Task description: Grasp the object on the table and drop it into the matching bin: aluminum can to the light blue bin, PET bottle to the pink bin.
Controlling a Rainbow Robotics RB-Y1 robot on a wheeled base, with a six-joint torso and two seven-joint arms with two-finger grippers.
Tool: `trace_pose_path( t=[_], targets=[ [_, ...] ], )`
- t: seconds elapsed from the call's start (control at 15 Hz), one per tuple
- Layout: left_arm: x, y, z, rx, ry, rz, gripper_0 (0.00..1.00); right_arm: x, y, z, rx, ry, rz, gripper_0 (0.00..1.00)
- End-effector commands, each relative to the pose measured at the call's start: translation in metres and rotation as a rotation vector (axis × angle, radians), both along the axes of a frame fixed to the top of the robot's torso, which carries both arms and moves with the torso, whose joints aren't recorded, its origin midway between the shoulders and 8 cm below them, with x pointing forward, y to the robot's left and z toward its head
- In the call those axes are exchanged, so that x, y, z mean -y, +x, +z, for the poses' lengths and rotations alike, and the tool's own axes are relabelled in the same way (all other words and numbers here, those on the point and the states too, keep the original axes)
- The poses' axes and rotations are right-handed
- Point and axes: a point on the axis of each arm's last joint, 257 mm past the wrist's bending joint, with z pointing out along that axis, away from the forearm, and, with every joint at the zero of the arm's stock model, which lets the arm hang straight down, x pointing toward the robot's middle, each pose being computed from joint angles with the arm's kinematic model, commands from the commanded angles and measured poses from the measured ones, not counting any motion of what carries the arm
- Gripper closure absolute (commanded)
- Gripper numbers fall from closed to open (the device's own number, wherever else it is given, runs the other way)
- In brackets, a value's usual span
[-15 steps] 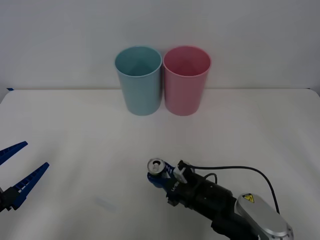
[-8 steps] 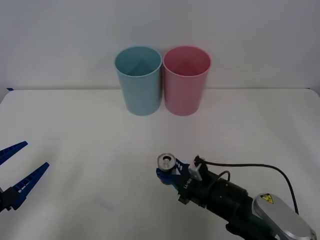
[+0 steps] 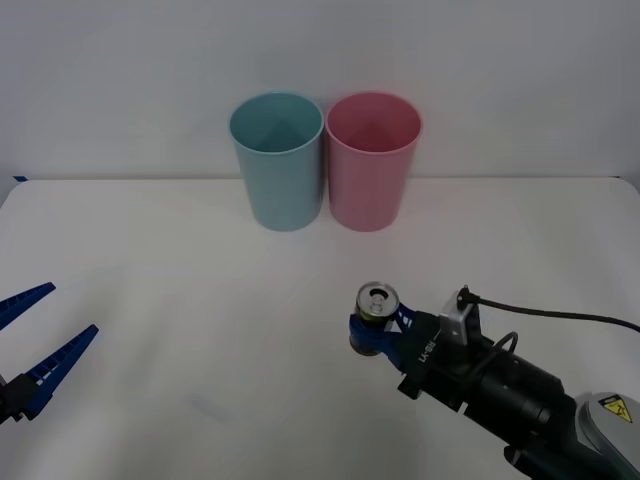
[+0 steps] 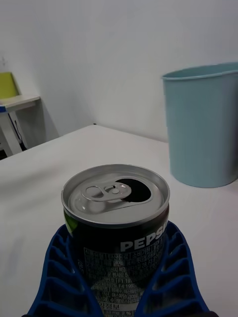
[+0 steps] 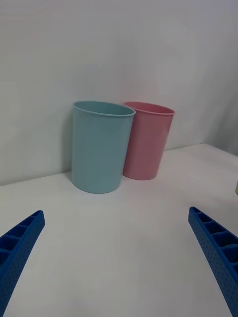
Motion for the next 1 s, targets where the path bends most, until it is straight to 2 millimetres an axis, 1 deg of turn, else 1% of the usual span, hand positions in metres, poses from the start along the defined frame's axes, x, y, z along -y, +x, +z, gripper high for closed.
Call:
trace_pose_path(
  t=[0.07,0.2,0.4,0.47,0.53,0.67,0.8,0.87,0.93,1.0],
  targets=[
    [0.000,0.000,0.000,0.000,0.000,0.000,0.00,0.009,0.004,0.027,0.000,0.051,-0.012,1.00],
    [0.000,0.000,0.000,0.000,0.000,0.000,0.00,0.010,0.006,0.049,0.008,0.088,-0.007,1.00],
    [0.000,0.000,0.000,0.000,0.000,0.000,0.00,0.002,0.009,0.080,0.020,0.133,0.029,1.00],
    [0.000,0.000,0.000,0.000,0.000,0.000,0.00,-0.002,0.015,0.093,0.053,0.129,0.043,1.00],
    [0.000,0.000,0.000,0.000,0.000,0.000,0.00,-0.006,0.019,0.102,0.081,0.117,0.053,1.00],
    [0.000,0.000,0.000,0.000,0.000,0.000,0.00,-0.015,0.033,0.128,0.099,0.129,0.079,1.00],
    [0.000,0.000,0.000,0.000,0.000,0.000,0.00,-0.019,0.049,0.143,0.111,0.124,0.084,1.00],
    [0.000,0.000,0.000,0.000,0.000,0.000,0.00,-0.021,0.061,0.153,0.118,0.124,0.089,1.00],
    [0.000,0.000,0.000,0.000,0.000,0.000,0.00,-0.023,0.069,0.157,0.121,0.120,0.092,1.00],
    [0.000,0.000,0.000,0.000,0.000,0.000,0.00,-0.025,0.081,0.163,0.118,0.117,0.092,1.00]
  ],
)
